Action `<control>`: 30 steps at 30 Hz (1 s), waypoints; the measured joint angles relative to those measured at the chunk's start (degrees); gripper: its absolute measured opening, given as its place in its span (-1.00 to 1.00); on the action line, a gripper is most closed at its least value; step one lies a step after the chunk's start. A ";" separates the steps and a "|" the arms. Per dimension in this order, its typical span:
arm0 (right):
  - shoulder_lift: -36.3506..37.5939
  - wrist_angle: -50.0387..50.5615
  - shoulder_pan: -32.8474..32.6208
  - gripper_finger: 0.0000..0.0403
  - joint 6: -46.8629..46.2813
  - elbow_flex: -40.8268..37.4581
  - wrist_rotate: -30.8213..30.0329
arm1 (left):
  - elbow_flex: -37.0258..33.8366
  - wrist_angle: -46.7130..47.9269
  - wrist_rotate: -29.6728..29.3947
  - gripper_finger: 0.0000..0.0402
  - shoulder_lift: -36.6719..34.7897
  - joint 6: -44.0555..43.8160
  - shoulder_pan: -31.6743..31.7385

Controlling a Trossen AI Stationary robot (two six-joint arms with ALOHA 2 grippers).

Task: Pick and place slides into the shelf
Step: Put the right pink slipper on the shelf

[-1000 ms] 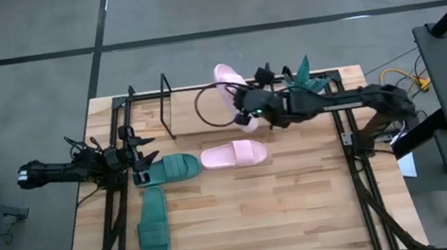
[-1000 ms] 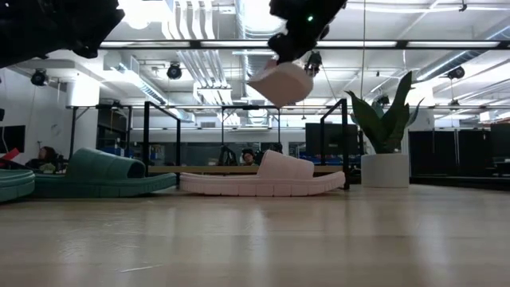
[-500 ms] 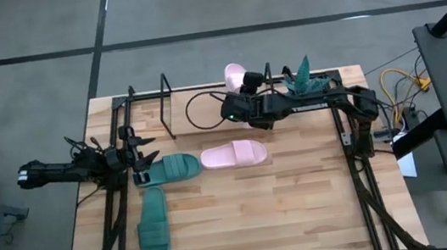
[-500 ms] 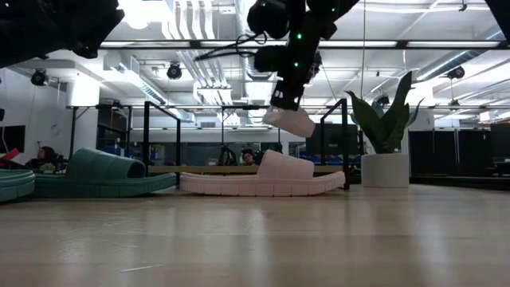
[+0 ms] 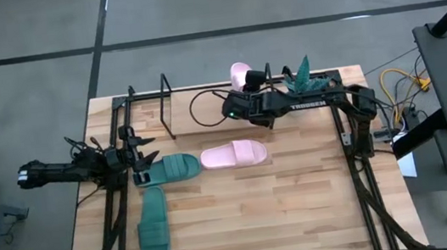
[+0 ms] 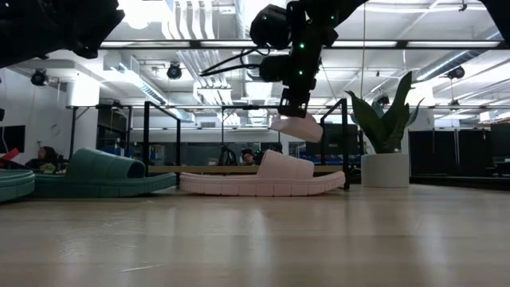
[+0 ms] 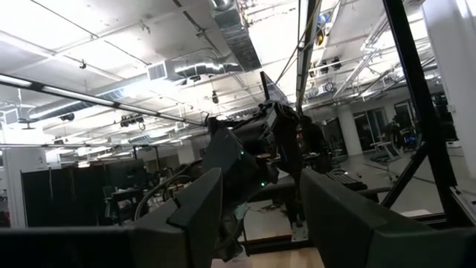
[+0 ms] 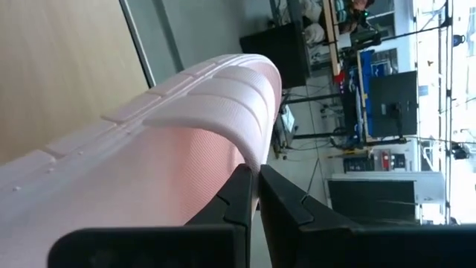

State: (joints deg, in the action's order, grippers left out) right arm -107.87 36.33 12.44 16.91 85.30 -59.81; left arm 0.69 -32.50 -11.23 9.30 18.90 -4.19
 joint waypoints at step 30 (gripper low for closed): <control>-0.07 3.94 2.74 -0.94 -1.42 -2.78 3.26 | -0.02 -0.03 -0.02 -0.16 0.02 -0.02 0.01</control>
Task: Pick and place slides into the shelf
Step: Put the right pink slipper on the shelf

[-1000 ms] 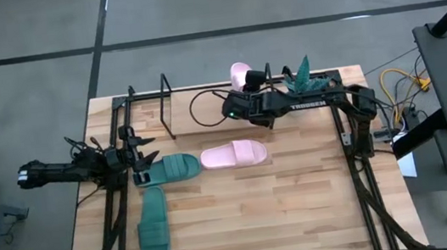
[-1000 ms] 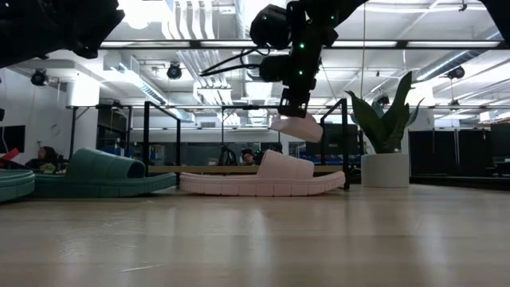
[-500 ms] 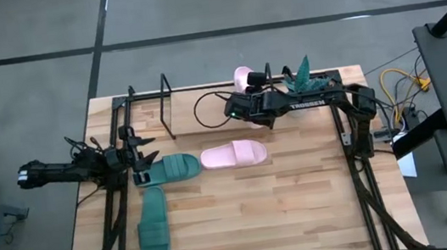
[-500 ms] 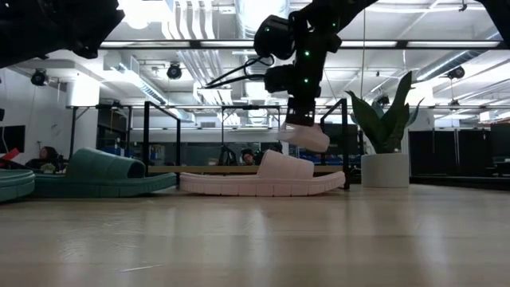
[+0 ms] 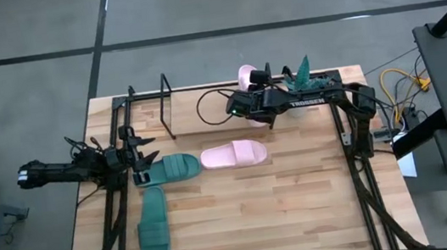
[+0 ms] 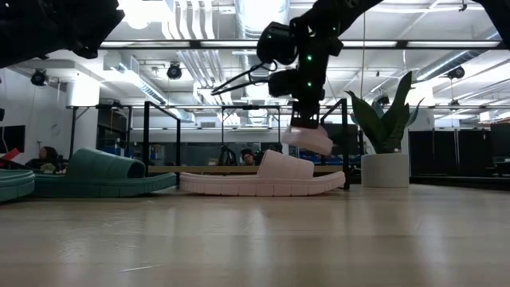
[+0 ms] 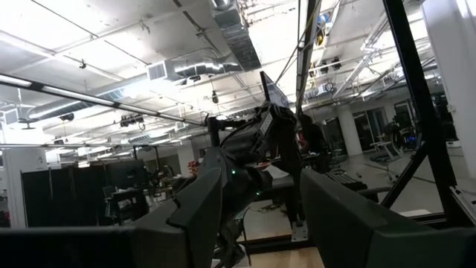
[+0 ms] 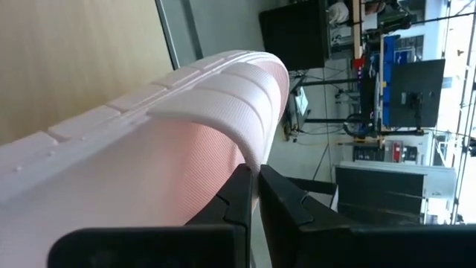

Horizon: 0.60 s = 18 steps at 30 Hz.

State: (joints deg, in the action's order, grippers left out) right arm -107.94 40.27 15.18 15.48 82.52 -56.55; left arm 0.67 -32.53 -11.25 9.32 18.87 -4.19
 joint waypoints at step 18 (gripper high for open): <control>0.00 -0.87 1.39 -0.94 -0.01 -3.25 1.72 | 0.00 0.02 -0.02 -0.16 0.00 0.02 0.00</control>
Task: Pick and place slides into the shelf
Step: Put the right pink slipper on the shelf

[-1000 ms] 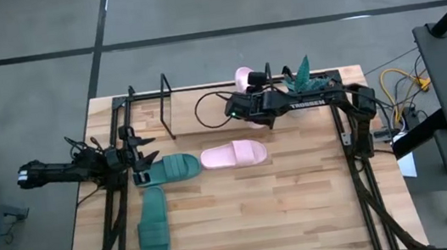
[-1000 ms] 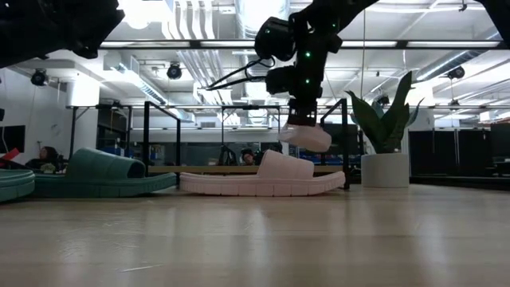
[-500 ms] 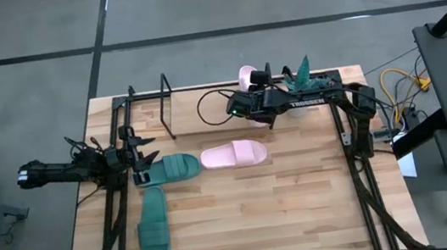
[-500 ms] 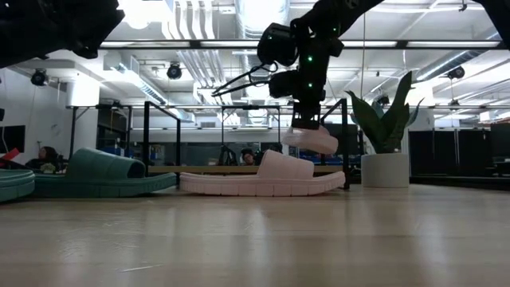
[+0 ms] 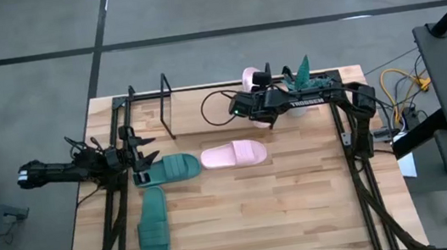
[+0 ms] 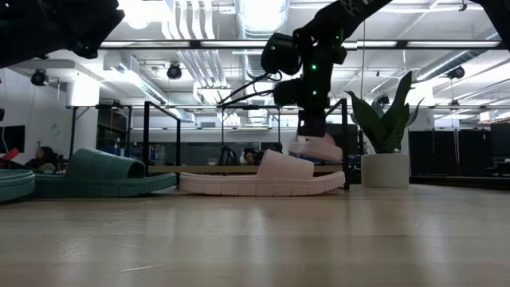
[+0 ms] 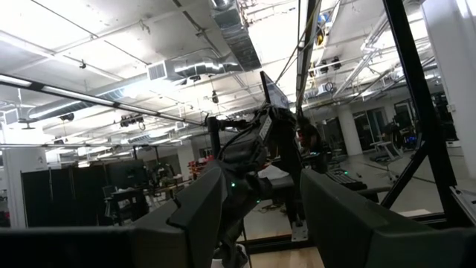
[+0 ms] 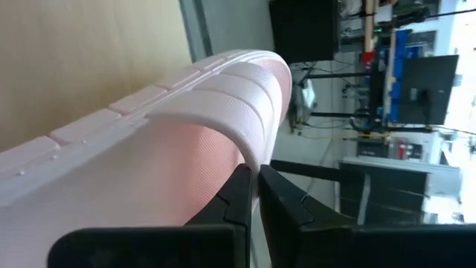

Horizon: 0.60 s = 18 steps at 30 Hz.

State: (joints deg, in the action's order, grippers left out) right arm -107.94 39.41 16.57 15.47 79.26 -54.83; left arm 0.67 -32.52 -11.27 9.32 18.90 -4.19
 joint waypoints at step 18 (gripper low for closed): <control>0.00 -3.16 0.75 -0.94 3.44 -0.42 2.48 | 0.00 -0.02 0.02 -0.16 0.02 0.00 0.00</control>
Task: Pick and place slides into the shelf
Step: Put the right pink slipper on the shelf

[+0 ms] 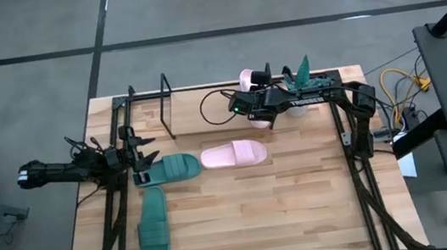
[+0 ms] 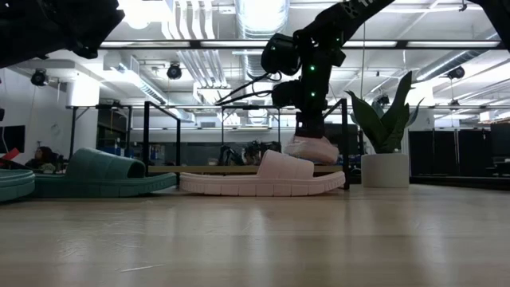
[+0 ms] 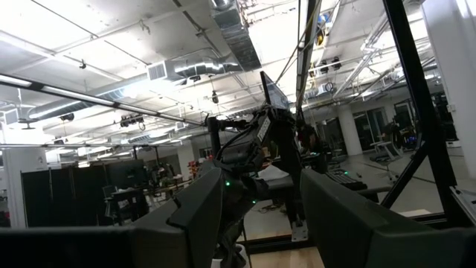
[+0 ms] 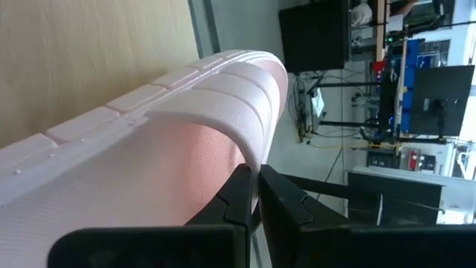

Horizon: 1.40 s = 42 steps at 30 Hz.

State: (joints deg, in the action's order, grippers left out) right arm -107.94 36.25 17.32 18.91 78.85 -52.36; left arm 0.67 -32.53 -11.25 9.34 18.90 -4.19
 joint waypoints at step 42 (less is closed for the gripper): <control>0.02 -6.57 1.14 -0.94 -0.41 -4.02 3.54 | 0.00 0.00 0.00 -0.16 0.00 0.00 0.00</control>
State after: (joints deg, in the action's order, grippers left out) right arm -107.92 29.68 18.46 18.50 74.83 -48.82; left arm 0.67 -32.53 -11.25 9.34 18.90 -4.19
